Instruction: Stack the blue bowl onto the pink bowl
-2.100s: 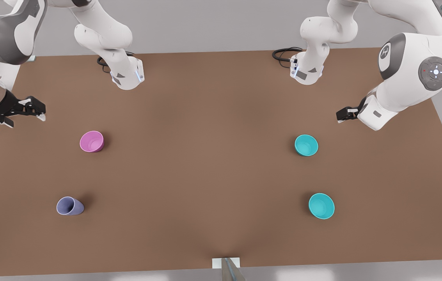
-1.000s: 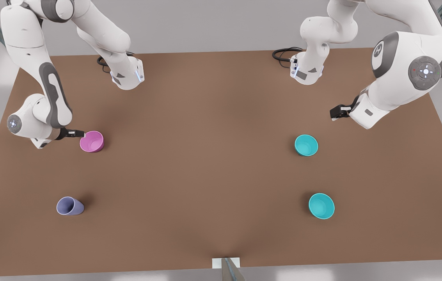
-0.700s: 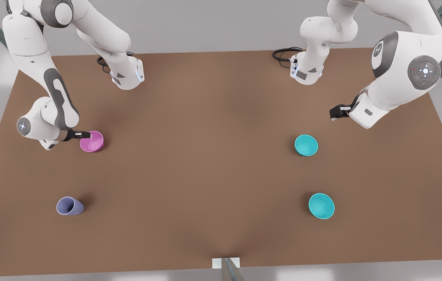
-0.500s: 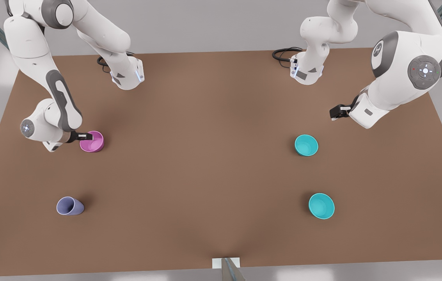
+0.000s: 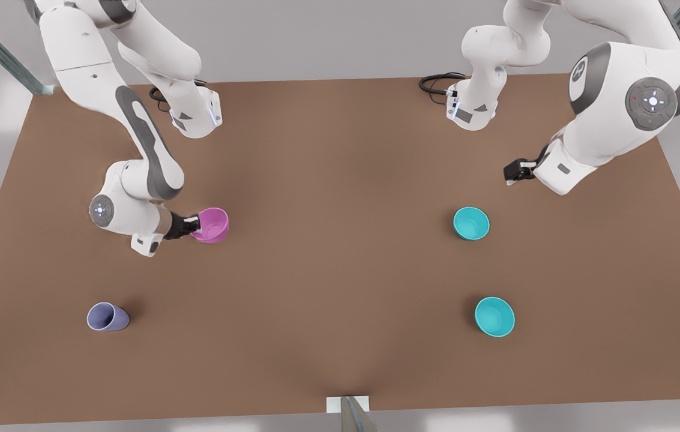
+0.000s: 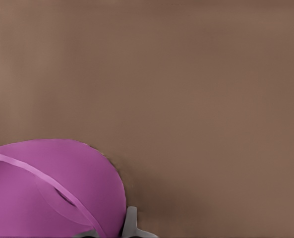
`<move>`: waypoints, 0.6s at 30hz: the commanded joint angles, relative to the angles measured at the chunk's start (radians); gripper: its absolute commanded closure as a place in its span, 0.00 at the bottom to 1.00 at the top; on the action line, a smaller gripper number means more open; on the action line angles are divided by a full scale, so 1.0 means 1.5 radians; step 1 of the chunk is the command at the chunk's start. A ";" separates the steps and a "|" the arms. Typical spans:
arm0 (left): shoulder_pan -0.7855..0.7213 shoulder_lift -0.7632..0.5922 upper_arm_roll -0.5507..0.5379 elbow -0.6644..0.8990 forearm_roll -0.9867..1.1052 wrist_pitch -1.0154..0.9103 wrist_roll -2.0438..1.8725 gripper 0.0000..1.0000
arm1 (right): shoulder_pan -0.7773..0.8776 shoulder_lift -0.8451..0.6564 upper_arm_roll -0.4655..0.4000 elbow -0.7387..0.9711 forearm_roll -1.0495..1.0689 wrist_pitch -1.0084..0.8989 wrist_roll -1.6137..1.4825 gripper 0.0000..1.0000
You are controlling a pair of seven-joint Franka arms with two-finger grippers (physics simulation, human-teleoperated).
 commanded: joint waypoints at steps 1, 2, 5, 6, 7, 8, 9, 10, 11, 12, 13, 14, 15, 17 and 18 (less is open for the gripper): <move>0.001 0.000 -0.002 0.008 -0.003 0.002 0.005 0.00 | 0.060 0.048 0.024 0.063 0.075 -0.015 0.341 0.79; 0.001 0.001 -0.002 0.011 -0.003 0.002 0.004 0.00 | 0.111 0.094 0.023 0.123 0.075 0.005 0.417 0.79; 0.001 0.000 -0.002 0.013 -0.006 0.002 0.004 0.00 | 0.262 0.234 -0.038 0.327 0.072 0.011 0.593 0.79; 0.002 0.000 -0.002 0.013 -0.007 0.002 0.004 0.00 | 0.314 0.267 -0.071 0.382 0.072 0.010 0.631 0.79; 0.002 0.001 -0.002 0.013 -0.006 0.002 0.003 0.00 | 0.345 0.299 -0.085 0.426 0.071 0.010 0.663 0.79; 0.002 -0.001 -0.001 0.013 -0.005 0.001 0.003 0.00 | 0.380 0.324 -0.107 0.461 0.072 0.010 0.682 0.79; 0.001 0.000 -0.001 0.014 -0.006 0.001 -0.003 0.00 | 0.414 0.348 -0.127 0.496 0.072 0.011 0.702 0.79; 0.001 0.000 -0.002 0.017 -0.005 0.000 -0.003 0.00 | 0.426 0.367 -0.130 0.520 0.071 0.013 0.727 0.79; 0.001 -0.001 -0.002 0.018 -0.005 0.000 -0.002 0.00 | 0.449 0.383 -0.143 0.542 0.071 0.013 0.742 0.79; 0.002 0.000 -0.001 0.018 -0.005 0.002 0.002 0.00 | 0.468 0.394 -0.154 0.554 0.071 0.013 0.752 0.79; 0.002 0.000 -0.002 0.018 -0.005 0.001 0.002 0.00 | 0.478 0.403 -0.156 0.562 0.071 0.013 0.765 0.79; 0.001 -0.001 -0.002 0.018 -0.005 0.000 -0.003 0.00 | 0.489 0.409 -0.163 0.565 0.071 0.014 0.767 0.79; 0.001 0.000 -0.002 0.018 -0.005 -0.002 -0.001 0.00 | 0.509 0.413 -0.180 0.565 0.071 0.015 0.777 0.79; 0.001 0.000 -0.002 0.018 -0.005 0.000 0.004 0.00 | 0.512 0.419 -0.184 0.565 0.071 0.016 0.777 0.79; 0.001 0.000 -0.002 0.018 -0.005 0.000 0.004 0.00 | 0.515 0.421 -0.184 0.565 0.071 0.017 0.777 0.79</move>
